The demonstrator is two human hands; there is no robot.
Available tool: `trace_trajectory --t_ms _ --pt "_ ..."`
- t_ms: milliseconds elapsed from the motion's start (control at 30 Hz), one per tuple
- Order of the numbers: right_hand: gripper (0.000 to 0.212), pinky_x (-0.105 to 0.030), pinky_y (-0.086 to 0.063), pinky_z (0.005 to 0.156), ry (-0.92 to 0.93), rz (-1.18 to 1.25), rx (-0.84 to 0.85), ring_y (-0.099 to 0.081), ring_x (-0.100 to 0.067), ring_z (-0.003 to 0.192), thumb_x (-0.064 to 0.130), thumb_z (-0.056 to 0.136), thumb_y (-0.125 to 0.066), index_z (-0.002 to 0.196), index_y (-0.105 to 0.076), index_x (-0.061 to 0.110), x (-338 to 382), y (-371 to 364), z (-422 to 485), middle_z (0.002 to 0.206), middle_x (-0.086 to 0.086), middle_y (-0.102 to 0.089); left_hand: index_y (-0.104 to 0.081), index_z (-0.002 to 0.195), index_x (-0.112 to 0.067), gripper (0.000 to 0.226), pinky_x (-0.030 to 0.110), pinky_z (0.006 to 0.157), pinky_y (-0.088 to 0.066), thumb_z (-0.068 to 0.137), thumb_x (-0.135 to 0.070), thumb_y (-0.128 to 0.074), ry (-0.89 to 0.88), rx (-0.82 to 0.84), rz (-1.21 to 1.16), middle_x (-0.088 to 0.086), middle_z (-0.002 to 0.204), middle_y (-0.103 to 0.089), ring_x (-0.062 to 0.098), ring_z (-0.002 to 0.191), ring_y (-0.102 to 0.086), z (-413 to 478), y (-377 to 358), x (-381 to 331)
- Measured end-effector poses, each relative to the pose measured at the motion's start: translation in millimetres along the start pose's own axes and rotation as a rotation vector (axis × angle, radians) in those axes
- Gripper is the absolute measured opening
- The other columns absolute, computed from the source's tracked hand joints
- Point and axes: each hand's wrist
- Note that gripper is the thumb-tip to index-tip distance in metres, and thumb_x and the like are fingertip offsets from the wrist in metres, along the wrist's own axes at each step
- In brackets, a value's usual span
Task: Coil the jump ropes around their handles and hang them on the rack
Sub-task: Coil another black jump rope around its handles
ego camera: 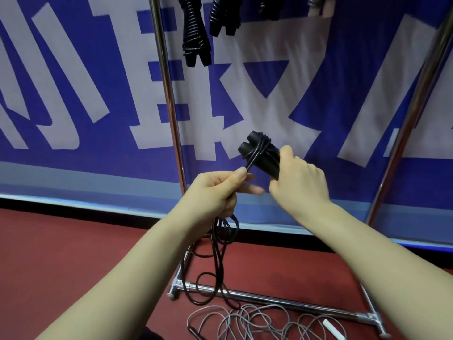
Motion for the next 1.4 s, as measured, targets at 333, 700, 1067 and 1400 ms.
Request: trace_trajectory --t_ms 333,700,1067,1400 --pt "0.025 -0.036 -0.030 0.060 -0.088 0.068 0.044 -0.041 -0.032 0.069 0.012 0.088 -0.052 0.096 -0.029 0.012 3.5 3.2 2.3 0.076 -0.003 -0.043 -0.063 0.091 -0.010 0.023 0.024 0.045 -0.022 0.102 -0.021 -0.047 -0.139 0.059 0.044 0.001 0.061 -0.056 0.012 0.045 -0.024 -3.8 -7.2 0.2" --pt "0.003 -0.027 -0.049 0.060 -0.086 0.622 0.232 -0.055 -0.022 0.069 0.016 0.089 -0.053 0.091 -0.055 0.015 21.7 -4.0 -7.8 0.082 0.001 -0.059 -0.056 0.075 -0.017 0.032 0.027 0.054 -0.031 0.101 -0.033 -0.045 -0.224 0.034 0.334 0.000 0.056 -0.040 0.015 0.055 -0.032 3.2 10.0 8.1" --pt "0.023 -0.018 -0.020 0.039 -0.162 1.265 0.726 -0.020 -0.009 0.036 0.009 0.097 -0.055 0.078 -0.042 0.012 24.6 12.2 -22.5 0.047 0.004 -0.026 -0.059 0.063 -0.011 0.037 0.020 0.050 -0.036 0.075 -0.044 -0.073 -0.275 -0.127 0.271 -0.004 0.047 -0.049 0.011 0.048 -0.041 6.4 24.3 -1.7" --pt "0.034 -0.015 -0.026 0.031 -0.046 1.852 1.167 -0.027 -0.003 0.031 0.018 0.088 -0.058 0.065 -0.033 0.017 16.9 27.3 -17.3 0.051 0.003 -0.025 -0.076 0.066 -0.028 0.016 0.020 0.048 -0.028 0.082 -0.029 -0.073 -0.330 -0.186 0.244 -0.008 0.049 -0.039 0.009 0.048 -0.032 10.9 35.9 1.1"
Point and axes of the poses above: each hand's wrist, its own z-axis towards the middle knuckle, its own y-axis out of the back of the hand, x = y × z
